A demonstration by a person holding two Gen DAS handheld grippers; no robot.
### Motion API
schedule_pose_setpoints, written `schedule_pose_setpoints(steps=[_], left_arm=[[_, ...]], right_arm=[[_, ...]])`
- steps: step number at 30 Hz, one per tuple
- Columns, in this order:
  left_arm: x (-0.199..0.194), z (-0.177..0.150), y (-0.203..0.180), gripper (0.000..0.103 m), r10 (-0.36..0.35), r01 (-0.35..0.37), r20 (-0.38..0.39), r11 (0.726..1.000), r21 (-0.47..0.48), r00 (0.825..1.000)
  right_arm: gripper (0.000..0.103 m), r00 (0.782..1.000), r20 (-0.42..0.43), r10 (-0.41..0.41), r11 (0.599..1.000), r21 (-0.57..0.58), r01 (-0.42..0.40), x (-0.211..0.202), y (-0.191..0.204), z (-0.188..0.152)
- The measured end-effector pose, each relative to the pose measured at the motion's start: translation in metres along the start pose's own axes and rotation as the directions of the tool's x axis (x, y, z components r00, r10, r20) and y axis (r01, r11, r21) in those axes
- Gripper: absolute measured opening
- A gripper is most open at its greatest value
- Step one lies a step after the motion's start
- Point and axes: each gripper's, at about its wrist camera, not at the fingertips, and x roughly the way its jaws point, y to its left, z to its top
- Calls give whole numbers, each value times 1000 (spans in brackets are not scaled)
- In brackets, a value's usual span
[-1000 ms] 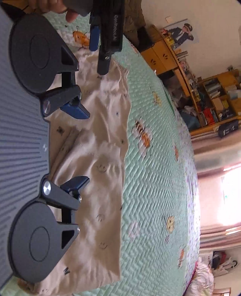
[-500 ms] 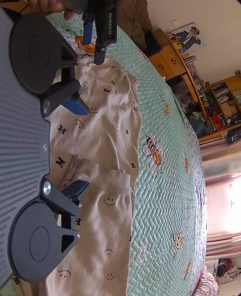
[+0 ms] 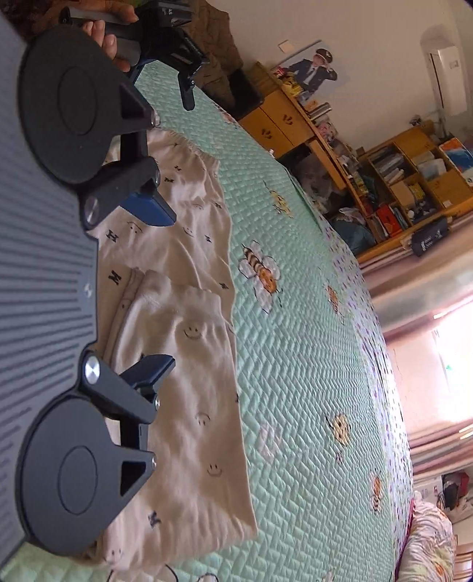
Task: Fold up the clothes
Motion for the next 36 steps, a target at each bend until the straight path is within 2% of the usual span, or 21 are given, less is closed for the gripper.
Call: schedule_pose_setpoints(steps=[7, 9, 10, 11, 12, 14, 19, 24, 27, 30, 32, 36], left_arm=[[43, 21, -4, 102, -50, 53, -46, 995, 79, 998], [50, 23, -9, 98, -46, 51, -43, 992, 115, 998], [53, 22, -12, 74, -19, 24, -36, 989, 147, 999], [58, 22, -10, 22, -1, 9, -61, 990, 141, 998], [64, 21, -9, 22, 15, -4, -84, 991, 134, 996], [65, 20, 0, 21, -12, 18, -74, 997, 72, 997], [52, 11, -28, 20, 68, -68, 4, 985, 159, 998], [21, 9, -76, 19, -32, 23, 49, 983, 184, 998], [11, 2, -126, 19, -77, 68, 28, 967, 245, 997], [15, -24, -184, 20, -101, 99, -9, 938, 332, 995], [26, -49, -219, 20, -94, 100, -36, 914, 393, 995], [66, -120, -273, 20, -5, 46, -76, 833, 551, 997]], right_arm=[[79, 1000, -6, -20, 1000, 15, 20, 5, -13, 0], [79, 999, -10, -33, 999, 25, 33, 5, -16, -1], [79, 999, -10, -37, 999, 30, 38, 5, -18, -1], [79, 999, -6, -41, 999, 30, 42, 4, -20, -1], [79, 999, 0, -45, 999, 27, 45, 2, -21, -1], [79, 999, 12, -52, 998, 20, 52, -1, -22, 0], [79, 998, 38, -50, 999, 7, 50, -12, -28, 0], [79, 995, 68, -76, 994, 78, 70, -31, -57, -2], [79, 990, 91, -109, 988, 118, 98, -45, -78, -6], [79, 986, 105, -126, 981, 164, 108, -55, -98, -12], [79, 986, 111, -127, 976, 193, 104, -59, -109, -17], [79, 985, 134, -110, 969, 233, 76, -66, -125, -21]])
